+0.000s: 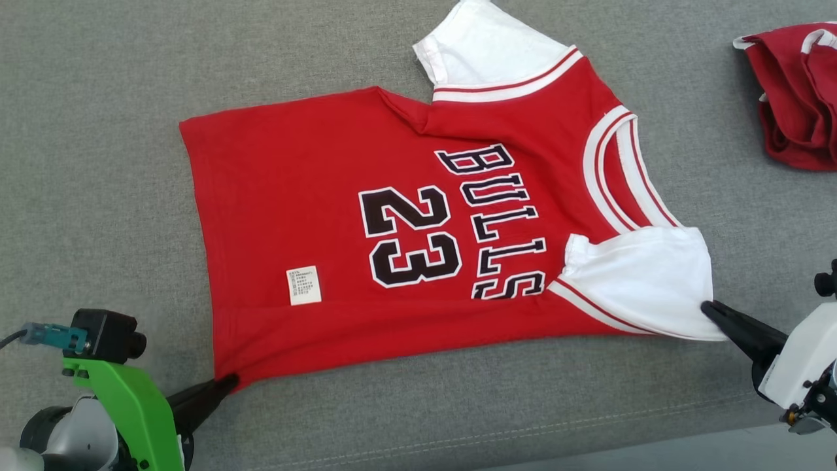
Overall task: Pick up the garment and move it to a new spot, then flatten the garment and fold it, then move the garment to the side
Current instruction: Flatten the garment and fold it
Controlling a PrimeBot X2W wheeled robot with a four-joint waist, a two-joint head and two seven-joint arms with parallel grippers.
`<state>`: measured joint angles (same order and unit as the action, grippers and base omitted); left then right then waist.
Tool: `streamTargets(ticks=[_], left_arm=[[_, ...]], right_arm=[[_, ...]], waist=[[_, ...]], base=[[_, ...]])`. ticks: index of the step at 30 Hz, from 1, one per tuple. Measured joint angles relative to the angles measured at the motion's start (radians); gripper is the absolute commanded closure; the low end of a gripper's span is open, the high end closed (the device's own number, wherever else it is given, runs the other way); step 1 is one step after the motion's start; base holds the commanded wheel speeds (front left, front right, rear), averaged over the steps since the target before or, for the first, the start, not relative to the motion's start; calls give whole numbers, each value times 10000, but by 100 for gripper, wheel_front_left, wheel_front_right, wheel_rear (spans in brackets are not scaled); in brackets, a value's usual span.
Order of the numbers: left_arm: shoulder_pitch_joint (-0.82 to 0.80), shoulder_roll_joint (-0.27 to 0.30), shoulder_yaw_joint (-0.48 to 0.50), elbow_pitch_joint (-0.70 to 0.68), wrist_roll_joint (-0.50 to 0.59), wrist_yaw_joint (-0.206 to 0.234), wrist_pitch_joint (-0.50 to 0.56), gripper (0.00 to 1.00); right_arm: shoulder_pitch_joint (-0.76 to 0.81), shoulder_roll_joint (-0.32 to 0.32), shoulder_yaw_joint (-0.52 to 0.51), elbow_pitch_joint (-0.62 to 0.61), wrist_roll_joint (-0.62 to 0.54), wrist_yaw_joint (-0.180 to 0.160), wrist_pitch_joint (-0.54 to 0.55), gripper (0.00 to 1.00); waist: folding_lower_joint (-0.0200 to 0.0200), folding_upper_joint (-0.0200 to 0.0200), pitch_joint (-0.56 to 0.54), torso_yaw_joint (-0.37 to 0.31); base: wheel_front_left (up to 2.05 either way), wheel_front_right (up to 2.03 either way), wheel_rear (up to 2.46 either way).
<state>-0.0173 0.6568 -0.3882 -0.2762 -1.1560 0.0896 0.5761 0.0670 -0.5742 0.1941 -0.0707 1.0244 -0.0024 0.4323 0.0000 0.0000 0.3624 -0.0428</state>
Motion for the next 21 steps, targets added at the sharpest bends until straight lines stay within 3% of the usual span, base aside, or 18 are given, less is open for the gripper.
streamTargets(ticks=[6,21], left_arm=[[613,424,186,-245,-161,0,228,100],[830,523,320,-330,-184,35,230,100]], right_arm=[[655,-23,-155,-372,180,-92,0,100],[919,-173,-102,-867,184,-353,188,100]], waist=[[0,-1,-12,-42],[0,0,112,-73]], base=[[0,0,0],[0,0,0]])
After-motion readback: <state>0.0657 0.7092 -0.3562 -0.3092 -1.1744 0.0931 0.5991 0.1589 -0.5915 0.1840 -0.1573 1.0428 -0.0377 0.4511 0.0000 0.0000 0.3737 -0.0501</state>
